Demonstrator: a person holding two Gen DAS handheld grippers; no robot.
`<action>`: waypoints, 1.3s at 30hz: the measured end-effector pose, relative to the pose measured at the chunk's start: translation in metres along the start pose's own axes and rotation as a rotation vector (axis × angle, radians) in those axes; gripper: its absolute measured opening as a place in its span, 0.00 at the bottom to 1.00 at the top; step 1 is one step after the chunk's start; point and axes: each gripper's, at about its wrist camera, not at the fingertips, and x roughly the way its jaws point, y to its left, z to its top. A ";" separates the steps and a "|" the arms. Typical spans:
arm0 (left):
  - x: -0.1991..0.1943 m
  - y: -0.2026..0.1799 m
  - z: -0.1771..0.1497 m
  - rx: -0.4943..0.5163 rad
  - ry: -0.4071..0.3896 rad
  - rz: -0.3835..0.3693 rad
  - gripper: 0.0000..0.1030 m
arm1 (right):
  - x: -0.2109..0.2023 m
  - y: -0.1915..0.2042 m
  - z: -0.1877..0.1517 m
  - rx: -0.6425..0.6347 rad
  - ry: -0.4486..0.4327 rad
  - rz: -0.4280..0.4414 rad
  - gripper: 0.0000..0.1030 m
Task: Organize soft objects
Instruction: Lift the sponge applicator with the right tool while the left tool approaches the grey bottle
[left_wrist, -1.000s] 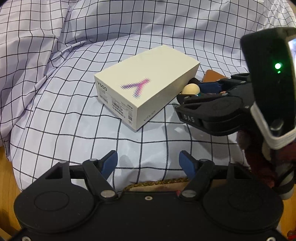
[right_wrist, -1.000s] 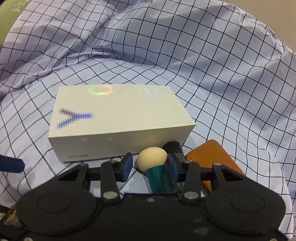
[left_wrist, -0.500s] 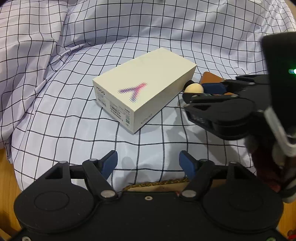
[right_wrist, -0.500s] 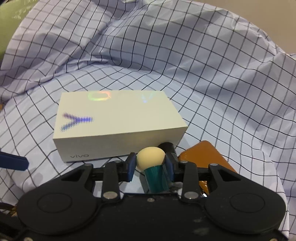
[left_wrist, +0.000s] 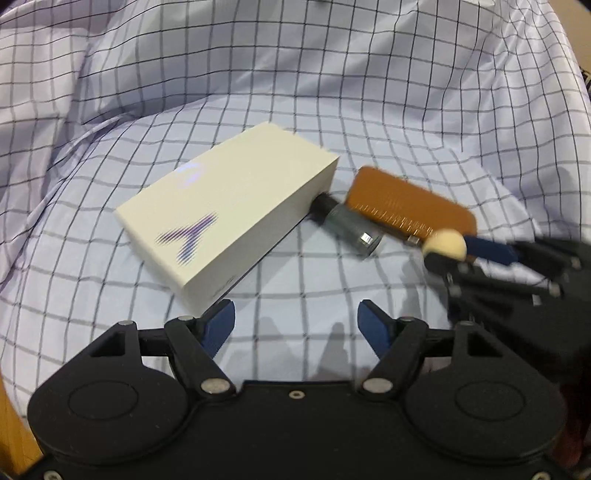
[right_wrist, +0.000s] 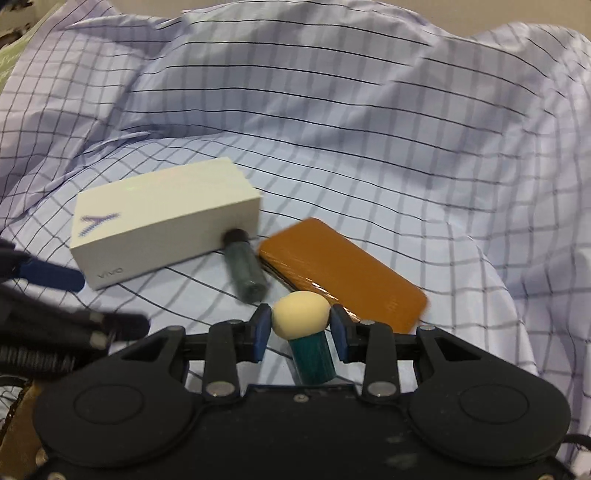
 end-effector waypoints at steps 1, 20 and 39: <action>0.003 -0.003 0.004 -0.004 -0.002 -0.006 0.67 | -0.001 -0.004 -0.002 0.006 0.000 -0.004 0.33; 0.068 -0.045 0.058 -0.075 0.069 -0.021 0.64 | 0.000 -0.035 -0.011 0.092 -0.013 -0.013 0.33; 0.085 -0.042 0.054 -0.095 0.084 -0.057 0.41 | -0.002 -0.047 -0.016 0.134 -0.014 -0.026 0.33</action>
